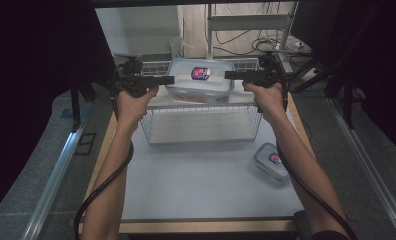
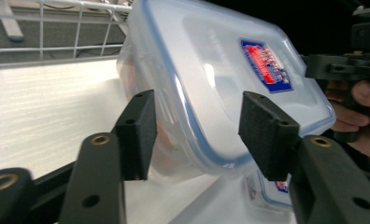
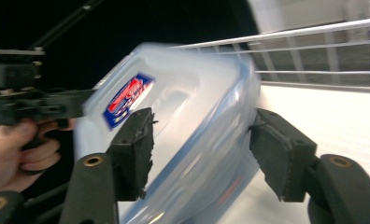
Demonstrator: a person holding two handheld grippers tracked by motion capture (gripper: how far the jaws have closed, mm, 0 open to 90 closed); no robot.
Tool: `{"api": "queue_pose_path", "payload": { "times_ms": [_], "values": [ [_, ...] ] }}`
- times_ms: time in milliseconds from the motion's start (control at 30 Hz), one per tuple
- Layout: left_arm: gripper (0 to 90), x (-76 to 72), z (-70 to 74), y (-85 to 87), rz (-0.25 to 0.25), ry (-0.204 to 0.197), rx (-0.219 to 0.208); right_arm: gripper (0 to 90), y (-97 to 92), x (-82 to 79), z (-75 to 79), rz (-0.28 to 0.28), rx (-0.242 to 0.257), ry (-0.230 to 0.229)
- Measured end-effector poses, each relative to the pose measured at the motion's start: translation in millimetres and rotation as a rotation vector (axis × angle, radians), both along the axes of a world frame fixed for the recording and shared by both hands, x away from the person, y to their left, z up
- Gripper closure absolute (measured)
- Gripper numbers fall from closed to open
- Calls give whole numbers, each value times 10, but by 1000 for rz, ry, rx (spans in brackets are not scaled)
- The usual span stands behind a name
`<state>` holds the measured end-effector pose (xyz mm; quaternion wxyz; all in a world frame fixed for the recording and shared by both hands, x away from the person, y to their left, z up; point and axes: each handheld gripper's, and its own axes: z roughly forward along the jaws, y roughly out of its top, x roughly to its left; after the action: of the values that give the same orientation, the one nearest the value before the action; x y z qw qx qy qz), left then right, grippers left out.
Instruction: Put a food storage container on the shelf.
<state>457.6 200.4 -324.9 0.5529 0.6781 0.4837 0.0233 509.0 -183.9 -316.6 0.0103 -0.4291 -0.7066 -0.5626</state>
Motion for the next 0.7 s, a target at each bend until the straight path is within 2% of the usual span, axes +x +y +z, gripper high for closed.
{"api": "queue_pose_path", "payload": {
  "times_ms": [100,233,367,467,600,700],
  "values": [
    [458,-11,-16,24,-8,-5,-23,426,-27,17,-23,4,6,-10],
    [403,-73,13,49,-14,-43,-54,421,-17,-31,12,-9,-38,-61],
    [373,-187,43,68,-14,-98,-22,458,-47,-141,61,-1,-51,-119],
    [348,-297,37,95,-11,-141,7,513,-79,-284,108,8,-97,-178],
    [317,-426,-19,123,-17,-192,28,636,-92,-489,89,44,-131,-220],
    [313,-519,-78,151,-11,-213,38,743,-95,-664,43,70,-135,-250]
  ]
}}
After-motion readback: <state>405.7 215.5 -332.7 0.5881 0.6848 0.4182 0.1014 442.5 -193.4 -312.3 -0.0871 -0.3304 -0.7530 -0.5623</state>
